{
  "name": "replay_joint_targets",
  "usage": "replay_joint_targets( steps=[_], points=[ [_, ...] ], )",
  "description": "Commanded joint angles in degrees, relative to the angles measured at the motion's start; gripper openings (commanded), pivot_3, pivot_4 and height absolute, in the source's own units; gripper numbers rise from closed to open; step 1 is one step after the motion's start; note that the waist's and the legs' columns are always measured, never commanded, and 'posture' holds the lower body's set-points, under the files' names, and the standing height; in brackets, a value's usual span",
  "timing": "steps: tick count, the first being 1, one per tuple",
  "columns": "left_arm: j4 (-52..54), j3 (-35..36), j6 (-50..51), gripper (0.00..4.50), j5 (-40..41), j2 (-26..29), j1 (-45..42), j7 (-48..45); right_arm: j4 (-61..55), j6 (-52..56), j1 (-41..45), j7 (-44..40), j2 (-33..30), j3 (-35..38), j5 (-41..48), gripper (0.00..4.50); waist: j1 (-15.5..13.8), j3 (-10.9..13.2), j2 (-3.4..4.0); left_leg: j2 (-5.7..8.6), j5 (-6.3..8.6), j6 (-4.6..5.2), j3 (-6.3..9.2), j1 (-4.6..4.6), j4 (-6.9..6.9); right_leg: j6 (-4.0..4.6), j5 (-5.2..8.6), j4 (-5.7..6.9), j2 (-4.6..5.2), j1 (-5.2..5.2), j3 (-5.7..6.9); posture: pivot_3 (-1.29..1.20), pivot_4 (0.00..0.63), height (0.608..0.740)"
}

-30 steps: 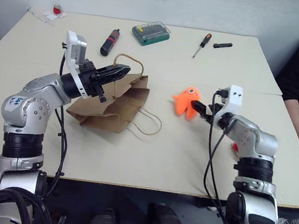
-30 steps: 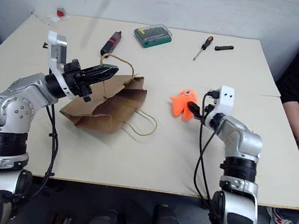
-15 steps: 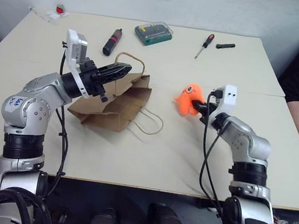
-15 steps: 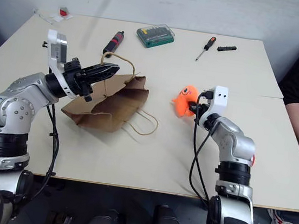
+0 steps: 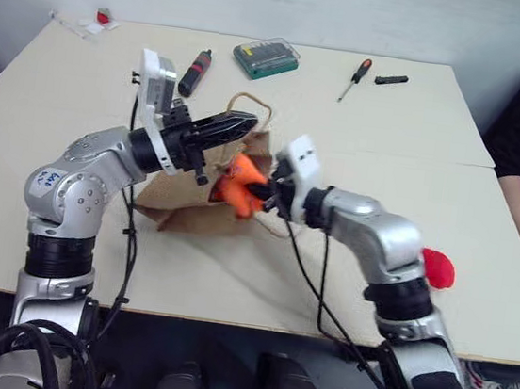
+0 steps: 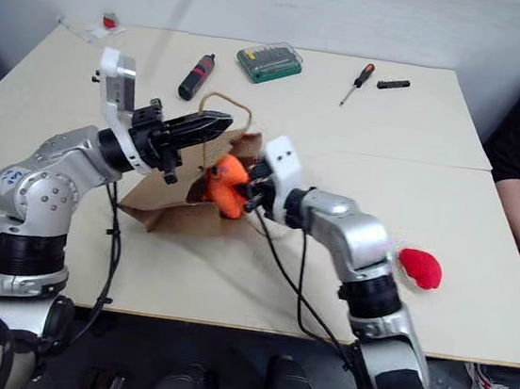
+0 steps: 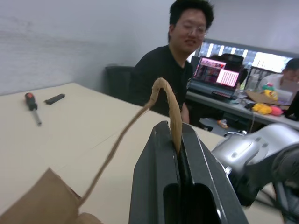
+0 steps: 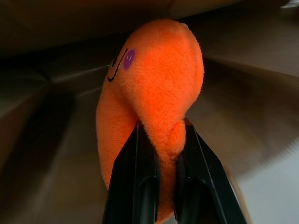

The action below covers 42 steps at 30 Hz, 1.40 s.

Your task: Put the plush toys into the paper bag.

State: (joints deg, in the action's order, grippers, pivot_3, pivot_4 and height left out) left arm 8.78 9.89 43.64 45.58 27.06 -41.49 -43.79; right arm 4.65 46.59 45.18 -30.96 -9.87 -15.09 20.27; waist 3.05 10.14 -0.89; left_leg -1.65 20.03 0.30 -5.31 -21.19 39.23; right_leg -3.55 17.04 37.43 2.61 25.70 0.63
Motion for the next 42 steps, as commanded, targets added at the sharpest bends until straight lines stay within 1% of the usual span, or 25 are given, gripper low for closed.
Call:
replay_joint_targets(
  steps=[1,3,5,7,9,10,11,14,17,19,20,21,24,27,29,31,33,35,37,40,42],
  points=[
    [3.36,-1.66,-0.20,0.00,1.23,-0.30,-0.40,-1.19,2.51,-3.15,4.43,-1.14,3.12,-0.67,-1.20,0.00,0.03,0.00,0.00,0.01,0.00,0.01,-0.01,0.00,0.00,0.00,0.00,0.00,0.01,0.00,0.00,0.00,0.150,0.740],
    [2.59,-1.58,-0.69,0.00,1.07,-1.00,-0.52,-0.41,5.34,-4.51,5.36,-0.97,4.51,-1.20,-2.70,0.00,0.01,0.00,0.00,0.02,-0.01,0.02,0.00,0.00,0.02,-0.01,0.00,0.01,0.03,-0.01,0.02,0.00,0.150,0.740],
    [2.50,-0.90,-0.53,0.00,1.76,-1.71,-1.22,0.63,8.58,-7.06,5.38,1.44,4.87,-1.36,-5.85,0.00,0.03,-0.01,0.00,0.00,-0.01,0.02,0.02,0.03,0.03,0.00,0.00,0.02,0.03,-0.02,0.04,0.00,0.150,0.740],
    [2.68,-0.24,-0.25,0.00,2.29,-1.93,-1.69,1.27,9.69,-8.09,4.91,1.62,4.90,-0.67,-6.81,0.00,0.02,0.00,0.00,0.00,-0.01,0.02,0.03,0.02,0.03,0.00,0.00,0.02,0.03,-0.02,0.04,0.00,0.150,0.740],
    [2.04,0.91,-0.38,0.00,2.37,-1.43,-1.86,1.92,8.60,-7.37,3.22,0.31,4.67,0.96,-5.58,0.69,0.02,-0.01,0.00,0.00,-0.01,0.02,0.02,0.01,0.02,0.00,0.00,0.01,0.03,-0.01,0.03,0.00,0.150,0.740],
    [1.46,1.28,-0.68,0.00,2.05,-1.08,-1.77,2.06,7.31,-6.69,2.30,-0.16,4.71,2.01,-4.54,0.91,0.04,0.00,0.00,0.00,-0.01,0.02,0.03,0.01,0.02,0.00,0.00,0.01,0.03,-0.02,0.04,0.00,0.150,0.740],
    [1.05,1.50,-0.86,0.00,1.83,-0.82,-1.72,2.13,6.40,-6.21,1.75,-0.45,4.80,2.69,-3.92,1.28,0.04,0.00,0.00,0.00,-0.01,0.02,0.02,0.00,0.02,0.00,0.00,0.00,0.03,-0.01,0.03,0.00,0.150,0.740],
    [-0.99,2.10,-1.96,0.00,0.53,0.00,-1.58,2.03,0.24,-2.50,-0.07,-0.56,4.58,5.81,-0.62,2.28,0.07,0.00,0.00,-0.01,-0.01,0.02,0.03,0.01,0.01,0.00,0.00,0.02,0.03,-0.01,0.04,0.00,0.150,0.740],
    [-2.88,2.35,-2.83,0.00,-0.12,0.52,-1.75,1.93,-7.00,1.28,-2.29,-1.47,2.21,7.23,1.81,3.35,0.08,0.00,0.00,-0.02,-0.01,0.01,0.03,0.02,0.01,0.00,0.00,0.02,0.02,-0.01,0.05,0.00,0.150,0.740],
    [-4.56,2.90,-3.26,0.00,-0.35,0.97,-1.86,1.99,-13.69,4.86,-4.31,-0.68,-0.43,10.50,4.22,4.01,-0.06,0.00,0.00,-0.02,-0.01,0.01,0.06,0.01,0.00,0.00,0.00,0.00,0.02,-0.01,0.07,0.00,0.150,0.740],
    [-5.64,3.44,-3.44,0.00,-0.36,1.19,-2.01,2.21,-18.27,8.11,-5.74,0.87,-2.21,14.03,5.94,4.40,-0.29,0.00,0.00,-0.02,0.00,0.01,0.07,0.01,-0.01,0.00,0.00,-0.01,0.02,-0.01,0.07,0.00,0.150,0.740],
    [-6.35,3.78,-3.57,0.00,-0.32,1.35,-2.13,2.36,-21.25,10.47,-6.65,2.15,-3.29,16.47,7.16,4.46,-0.51,0.00,0.00,0.00,-0.01,0.01,0.08,-0.03,-0.01,0.00,0.00,-0.02,0.05,-0.01,0.08,0.00,0.150,0.740],
    [-7.97,5.39,-3.07,0.00,0.65,0.84,-2.44,4.28,-32.78,20.71,-12.03,4.90,-10.47,27.42,10.74,4.46,-1.63,0.00,-0.01,0.01,0.01,0.03,0.08,-0.03,0.00,0.00,0.00,-0.03,0.08,-0.02,0.08,0.00,0.150,0.740],
    [-7.47,5.46,-2.70,0.00,1.09,1.05,-2.17,3.99,-41.20,28.12,-21.22,2.45,-20.38,42.81,14.96,4.46,-2.65,0.00,-0.01,0.03,0.04,0.08,0.17,-0.11,-0.02,0.00,0.00,-0.17,0.11,-0.05,0.18,0.00,0.150,0.740],
    [-7.59,5.33,-2.50,0.00,1.06,1.64,-2.14,3.14,-43.50,28.55,-29.24,-0.09,-25.65,50.86,15.88,4.46,-3.06,-0.01,-0.02,0.04,0.05,0.11,0.16,-0.10,-0.08,-0.01,-0.01,-0.32,0.08,-0.10,0.19,0.00,0.150,0.740],
    [-7.83,5.28,-2.15,0.00,1.24,2.24,-2.31,2.39,-44.13,25.77,-38.77,-2.72,-28.82,57.69,14.71,4.46,-3.09,-0.01,-0.01,0.03,0.05,0.11,0.15,-0.03,-0.13,-0.03,-0.02,-0.46,0.02,-0.20,0.17,0.00,0.150,0.740],
    [-8.33,5.26,-1.89,0.00,1.28,2.73,-2.68,1.70,-44.12,23.14,-45.88,-4.42,-29.91,62.56,14.29,4.46,-3.02,0.00,-0.03,0.03,0.05,0.11,0.12,0.03,-0.14,-0.03,-0.02,-0.57,-0.04,-0.23,0.13,0.00,0.150,0.740],
    [-9.57,4.74,-2.26,0.00,0.65,2.96,-3.46,0.77,-43.65,21.45,-51.54,-5.23,-28.17,67.39,15.12,4.46,-2.60,0.00,-0.03,0.03,0.03,0.08,-0.03,0.16,-0.12,-0.07,-0.04,-0.51,-0.10,-0.25,-0.04,0.00,0.150,0.740],
    [-10.76,4.13,-2.85,0.00,0.07,2.77,-4.57,0.11,-42.93,19.60,-55.19,-5.07,-26.22,69.41,15.28,4.46,-2.58,0.00,-0.04,0.06,-0.01,0.08,-0.10,0.29,-0.12,-0.09,-0.07,-0.40,-0.11,-0.29,-0.16,0.00,0.150,0.740],
    [-11.96,3.25,-3.61,0.00,-0.45,1.92,-6.43,-0.45,-41.36,15.88,-58.13,-2.77,-23.16,68.37,13.87,4.46,-2.57,0.01,-0.05,0.03,-0.01,0.04,-0.11,0.69,-0.17,-0.08,-0.08,-0.42,-0.21,-0.64,-0.23,0.00,0.150,0.740],
    [-12.08,2.82,-3.90,0.00,-0.68,1.54,-6.96,-0.63,-40.38,12.79,-58.07,-1.29,-22.34,64.94,12.22,4.46,-2.39,0.01,-0.05,0.04,0.00,0.06,-0.13,0.82,-0.21,-0.08,-0.08,-0.45,-0.19,-0.77,-0.26,0.00,0.150,0.740]
  ],
)
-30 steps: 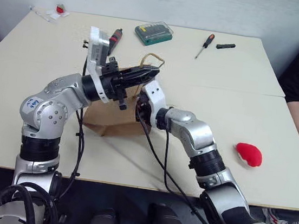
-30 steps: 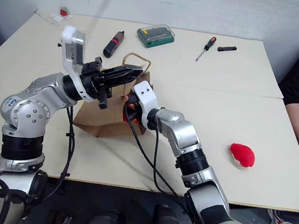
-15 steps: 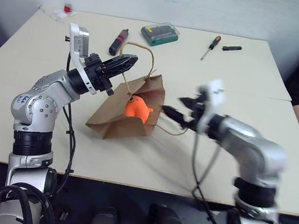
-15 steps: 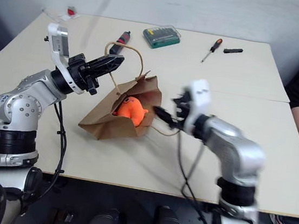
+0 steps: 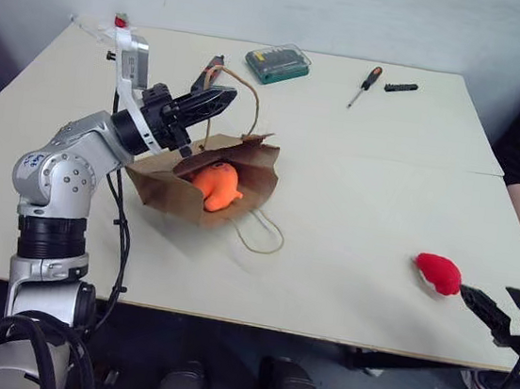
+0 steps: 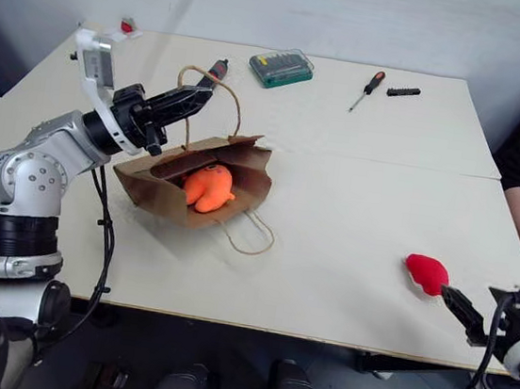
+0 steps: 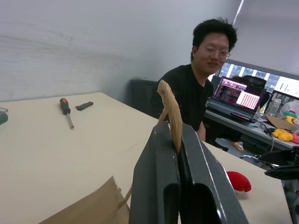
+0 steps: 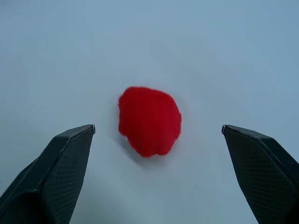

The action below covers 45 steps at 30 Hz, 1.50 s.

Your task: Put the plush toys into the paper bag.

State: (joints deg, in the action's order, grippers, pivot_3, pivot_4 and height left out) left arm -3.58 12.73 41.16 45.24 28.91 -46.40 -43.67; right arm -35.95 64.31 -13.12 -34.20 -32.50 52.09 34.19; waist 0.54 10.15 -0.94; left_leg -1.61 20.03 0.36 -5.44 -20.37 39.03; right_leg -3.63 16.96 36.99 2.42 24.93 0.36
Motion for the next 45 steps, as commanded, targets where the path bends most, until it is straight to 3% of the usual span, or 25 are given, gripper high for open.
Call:
replay_joint_targets(
  steps=[1,9,10,12,20,23,26,29,31,33,35,39,45],
  points=[
    [0.38,-0.13,-1.43,0.00,-0.34,-0.47,-2.19,-0.73,0.99,-6.38,0.72,2.77,0.65,-4.11,-2.54,4.46,0.19,0.00,0.00,0.01,0.01,0.02,-0.02,0.05,0.00,0.00,0.00,-0.01,0.01,-0.07,-0.02,0.00,0.150,0.740],
    [2.39,0.07,-0.98,0.00,0.11,-1.26,-1.39,-0.19,12.95,-15.27,8.48,6.57,1.42,-17.14,-7.15,4.46,0.88,0.01,0.01,-0.01,0.01,-0.03,0.01,0.12,-0.03,0.00,0.00,-0.07,0.02,-0.17,0.02,0.00,0.150,0.740],
    [2.58,0.13,-0.94,0.00,0.18,-1.33,-1.22,-0.10,14.49,-16.62,9.01,6.36,1.37,-18.33,-7.59,4.29,0.88,0.01,0.01,-0.03,0.01,-0.03,0.02,0.13,-0.03,0.00,0.01,-0.08,0.01,-0.18,0.04,0.00,0.150,0.740],
    [2.85,0.19,-0.88,0.00,0.23,-1.41,-0.98,0.03,16.78,-20.17,9.54,4.96,1.13,-20.53,-8.32,3.86,0.88,0.02,0.03,-0.02,0.01,-0.03,0.01,0.12,-0.03,0.00,0.01,-0.09,0.02,-0.17,0.04,0.00,0.150,0.740],
    [6.43,1.98,2.12,0.00,3.07,-0.92,0.87,2.03,15.78,-22.37,7.54,1.57,-0.17,-21.55,-5.17,1.09,0.85,0.02,0.03,-0.04,0.02,-0.02,0.03,0.12,-0.03,0.00,0.01,-0.10,0.03,-0.19,0.05,0.00,0.150,0.740],
    [7.49,2.25,1.90,0.00,2.88,-0.67,2.29,2.65,10.21,-14.28,12.04,-1.70,-1.82,-21.21,7.48,0.39,0.96,0.02,0.03,-0.04,0.02,-0.03,0.02,0.13,-0.03,0.00,0.01,-0.10,0.05,-0.20,0.05,0.00,0.150,0.740],
    [8.25,2.45,2.13,0.00,3.10,-0.42,2.87,2.86,6.94,-8.35,21.38,-0.38,-2.13,-24.67,16.52,0.30,1.79,0.05,0.03,-0.06,0.00,-0.05,-0.05,0.18,0.01,0.01,0.00,0.05,0.05,-0.17,-0.03,0.00,0.150,0.740],
    [8.96,2.51,2.54,0.00,3.49,-0.45,3.09,3.18,7.85,-5.80,30.08,1.84,0.02,-30.78,18.85,0.30,1.21,0.05,0.03,-0.09,-0.04,-0.16,0.15,0.21,-0.03,0.07,0.04,0.06,0.02,-0.19,0.13,0.00,0.150,0.740],
    [9.36,2.17,2.56,0.00,3.68,-0.87,3.14,3.15,12.30,-7.08,39.10,2.52,4.58,-40.74,14.92,0.30,1.17,0.05,0.02,-0.12,-0.02,-0.19,0.18,0.16,-0.05,0.13,0.07,0.01,0.01,-0.17,0.19,0.00,0.150,0.740],
    [10.16,1.35,2.72,0.00,4.27,-2.43,2.45,3.73,21.16,-13.88,47.24,0.47,9.77,-53.03,5.55,0.30,1.32,0.05,0.02,-0.08,-0.02,-0.18,0.14,0.06,-0.04,0.13,0.07,0.01,0.05,-0.04,0.17,0.00,0.150,0.740],
    [11.18,0.15,2.61,0.00,4.17,-3.35,2.05,3.64,30.20,-19.07,52.76,-0.19,14.38,-58.53,-0.17,0.30,1.17,0.05,0.02,-0.05,-0.04,-0.14,0.10,-0.05,0.01,0.13,0.07,0.06,0.08,0.13,0.16,0.00,0.150,0.740],
    [11.03,-0.28,1.96,0.00,3.64,-4.43,1.37,4.52,43.05,-24.08,60.79,-1.68,20.82,-62.92,-5.37,0.30,0.99,0.04,0.02,-0.02,-0.05,-0.07,0.18,-0.90,0.21,0.10,0.05,0.41,0.18,0.81,0.29,0.00,0.150,0.740],
    [10.86,0.40,1.09,0.00,3.62,-5.61,0.70,6.21,56.46,-29.98,66.91,0.41,25.95,-64.42,-13.03,0.30,1.49,0.04,0.01,0.02,0.01,0.07,0.13,-0.93,0.25,0.04,0.02,0.33,0.30,0.81,0.35,0.00,0.150,0.740]
  ],
)
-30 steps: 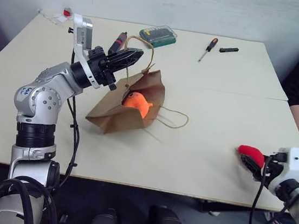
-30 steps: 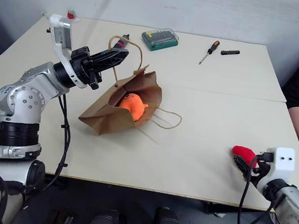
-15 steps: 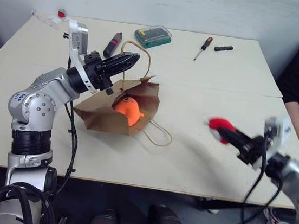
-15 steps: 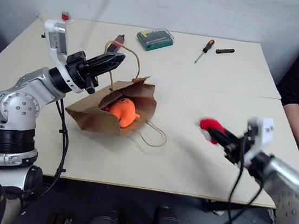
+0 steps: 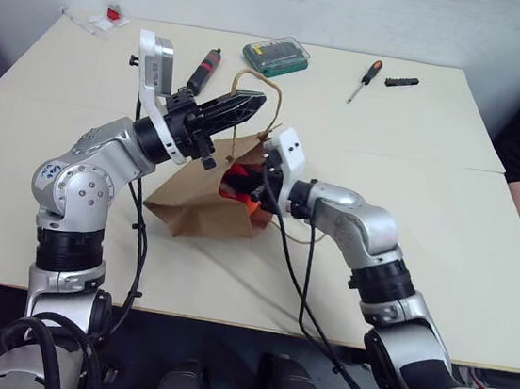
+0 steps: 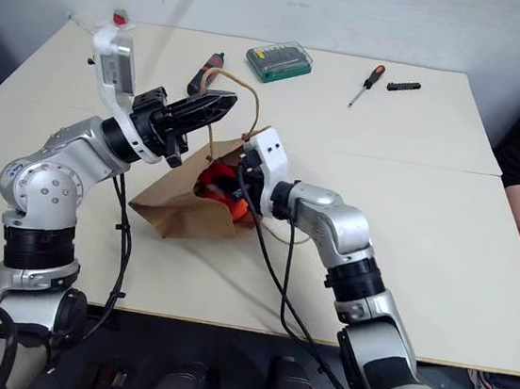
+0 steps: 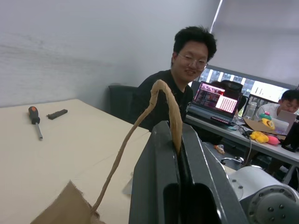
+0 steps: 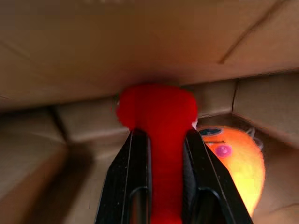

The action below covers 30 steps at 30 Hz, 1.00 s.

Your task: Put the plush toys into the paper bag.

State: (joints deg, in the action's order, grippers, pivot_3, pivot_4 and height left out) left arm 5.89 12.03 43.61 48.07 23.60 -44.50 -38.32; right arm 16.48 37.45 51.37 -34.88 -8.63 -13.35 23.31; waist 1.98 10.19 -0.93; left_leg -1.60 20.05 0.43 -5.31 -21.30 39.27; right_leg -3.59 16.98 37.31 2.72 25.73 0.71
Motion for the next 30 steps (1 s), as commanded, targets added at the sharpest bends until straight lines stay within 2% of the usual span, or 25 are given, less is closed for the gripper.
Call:
replay_joint_targets(
  steps=[1,6,9,10,12,16,21,26,30],
  points=[
    [1.48,1.26,-1.48,0.00,0.78,-0.39,-1.14,1.11,5.53,-3.17,2.99,1.07,2.88,1.72,-2.23,0.30,0.12,0.00,0.00,-0.02,-0.02,-0.03,0.00,0.01,0.00,0.00,0.00,0.02,-0.02,0.00,0.00,0.00,0.150,0.740],
    [1.22,1.80,-2.28,0.00,0.27,-0.14,-0.67,2.03,7.52,-2.43,3.90,1.38,4.52,4.98,-2.00,2.02,0.41,0.00,0.00,-0.05,-0.07,-0.12,0.01,0.08,0.00,0.01,0.00,0.14,-0.05,-0.01,0.00,0.00,0.150,0.740],
    [1.02,2.02,-2.44,0.00,-0.13,0.27,-0.57,2.73,-2.79,3.41,2.88,-0.82,-0.04,6.36,0.28,3.15,0.54,0.00,0.01,-0.05,-0.07,-0.12,0.03,0.05,-0.01,0.01,0.00,0.13,-0.04,0.00,0.00,0.00,0.150,0.740],
    [0.95,2.17,-2.36,0.00,-0.12,0.56,-0.45,2.85,-6.89,6.20,2.52,-1.57,-2.07,7.20,1.64,3.68,0.47,0.01,0.01,-0.05,-0.07,-0.12,0.04,0.02,-0.01,0.00,0.00,0.12,-0.04,0.02,0.01,0.00,0.150,0.740],
    [0.84,2.69,-1.96,0.00,0.32,1.31,-0.11,2.71,-15.69,13.57,1.28,-2.43,-6.74,10.31,6.09,4.25,0.15,0.01,0.01,-0.04,-0.06,-0.10,0.06,0.00,-0.01,0.00,0.00,0.08,-0.02,0.02,0.03,0.00,0.150,0.740],
    [-0.29,3.06,-2.03,0.00,0.18,2.34,0.22,2.24,-30.63,28.86,-5.03,0.65,-13.49,19.12,15.45,4.35,-0.35,-0.01,-0.01,-0.07,-0.05,-0.10,0.15,0.00,-0.06,0.00,0.00,0.00,-0.02,-0.02,0.11,0.00,0.150,0.740],
    [-0.97,2.65,-2.22,0.00,0.07,2.09,-0.38,2.07,-43.18,42.19,-15.54,9.33,-14.99,31.65,20.20,4.35,-0.40,-0.01,-0.02,-0.04,-0.05,-0.09,0.13,0.08,-0.07,0.00,0.00,-0.02,-0.01,-0.15,0.09,0.00,0.150,0.740],
    [-1.84,1.48,-2.72,0.00,-0.40,1.37,-0.54,1.06,-49.72,54.26,-24.10,15.93,-9.45,44.63,22.90,4.35,-0.34,-0.01,-0.01,-0.05,-0.05,-0.10,0.11,0.09,-0.10,0.00,0.00,0.00,-0.04,-0.13,0.04,0.00,0.150,0.740],
    [-2.59,0.59,-3.34,0.00,-0.90,0.73,-0.91,0.31,-48.25,55.05,-27.72,22.45,-1.14,49.14,27.48,4.35,-0.27,-0.01,-0.01,-0.04,-0.07,-0.12,0.05,0.18,-0.10,0.01,0.00,0.07,-0.08,-0.14,-0.03,0.00,0.150,0.740]
  ],
)
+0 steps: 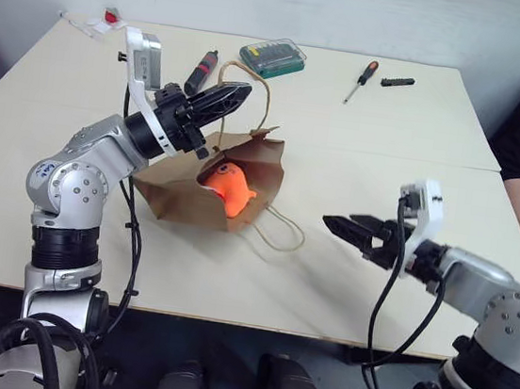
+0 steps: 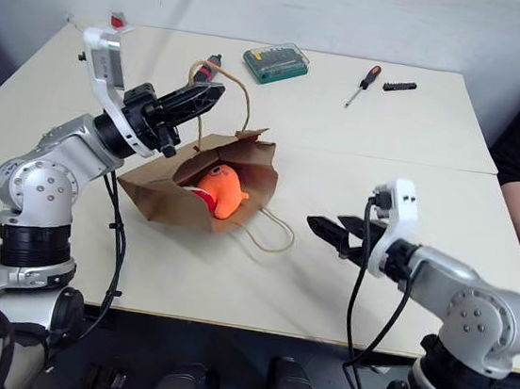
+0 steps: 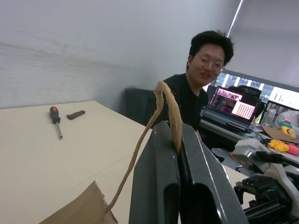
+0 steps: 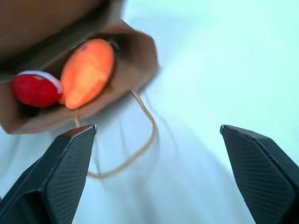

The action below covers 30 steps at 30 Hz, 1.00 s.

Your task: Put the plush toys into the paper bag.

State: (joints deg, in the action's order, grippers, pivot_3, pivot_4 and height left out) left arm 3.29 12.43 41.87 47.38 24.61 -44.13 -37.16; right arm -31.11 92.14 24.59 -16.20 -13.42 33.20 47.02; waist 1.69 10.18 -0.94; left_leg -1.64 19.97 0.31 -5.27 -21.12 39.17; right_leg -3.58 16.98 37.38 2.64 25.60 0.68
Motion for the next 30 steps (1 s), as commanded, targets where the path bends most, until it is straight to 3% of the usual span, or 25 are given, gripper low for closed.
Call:
replay_joint_targets(
  steps=[1,5,9,12,16,21,26,30],
  points=[
    [-0.09,0.05,-1.65,0.00,-0.24,-0.45,-1.43,-0.87,0.11,0.36,-1.28,5.67,5.57,3.37,4.25,4.35,0.03,0.00,0.00,0.00,0.00,0.00,-0.01,0.01,0.00,0.00,0.00,0.01,-0.01,0.00,-0.01,0.00,0.150,0.740],
    [-0.43,-0.36,-1.82,0.00,-0.46,-0.79,-1.92,-1.11,4.05,0.36,-0.45,12.33,13.60,5.17,6.69,4.35,-0.01,0.00,0.00,0.03,-0.01,0.00,-0.02,0.00,0.00,0.00,0.00,0.02,-0.02,0.01,-0.02,0.00,0.150,0.740],
    [-0.94,-0.40,-1.89,0.00,-0.63,-0.52,-2.28,-1.52,8.50,-0.04,3.29,15.39,17.65,5.71,5.14,4.19,0.03,0.00,0.01,0.03,-0.01,0.00,-0.01,-0.02,0.00,0.00,0.00,0.00,-0.02,0.03,-0.02,0.00,0.150,0.740],
    [-1.02,-0.37,-2.00,0.00,-0.86,-0.39,-2.21,-1.76,13.32,-4.27,6.62,17.23,19.12,6.80,4.00,3.36,0.08,0.00,0.01,0.03,-0.02,0.01,-0.01,-0.02,0.00,0.00,0.00,0.01,-0.02,0.03,-0.01,0.00,0.150,0.740],
    [-0.71,-0.34,-2.15,0.00,-0.96,-0.57,-1.87,-1.70,15.31,-8.95,6.05,16.09,17.06,2.23,1.98,1.97,0.01,0.00,0.01,0.02,-0.01,0.01,0.00,-0.05,-0.05,0.00,0.00,-0.07,-0.04,0.03,0.01,0.00,0.150,0.740],
    [-0.68,-0.04,-2.46,0.00,-1.07,-0.72,-1.56,-1.39,10.88,-10.66,5.03,11.98,13.28,-1.96,4.86,0.12,0.07,0.00,0.01,0.03,0.01,0.04,0.00,-0.08,-0.05,0.00,0.00,-0.10,-0.02,0.03,0.00,0.00,0.150,0.740],
    [-2.88,1.27,-4.85,0.00,-1.66,-2.56,-3.59,1.34,5.20,-16.00,10.47,7.62,7.13,-2.40,10.91,0.05,-0.01,0.01,0.02,0.04,0.01,0.04,0.00,-0.08,-0.04,-0.01,0.00,-0.09,-0.02,0.03,0.01,0.00,0.150,0.740],
    [-6.15,0.70,-7.55,0.00,-3.50,-3.59,-5.62,1.34,3.05,-20.24,18.44,5.45,-2.35,-4.18,12.05,0.05,0.00,0.01,0.03,0.03,0.01,0.04,0.00,-0.06,-0.04,-0.01,0.00,-0.09,-0.04,0.04,0.02,0.00,0.150,0.740]
  ],
)
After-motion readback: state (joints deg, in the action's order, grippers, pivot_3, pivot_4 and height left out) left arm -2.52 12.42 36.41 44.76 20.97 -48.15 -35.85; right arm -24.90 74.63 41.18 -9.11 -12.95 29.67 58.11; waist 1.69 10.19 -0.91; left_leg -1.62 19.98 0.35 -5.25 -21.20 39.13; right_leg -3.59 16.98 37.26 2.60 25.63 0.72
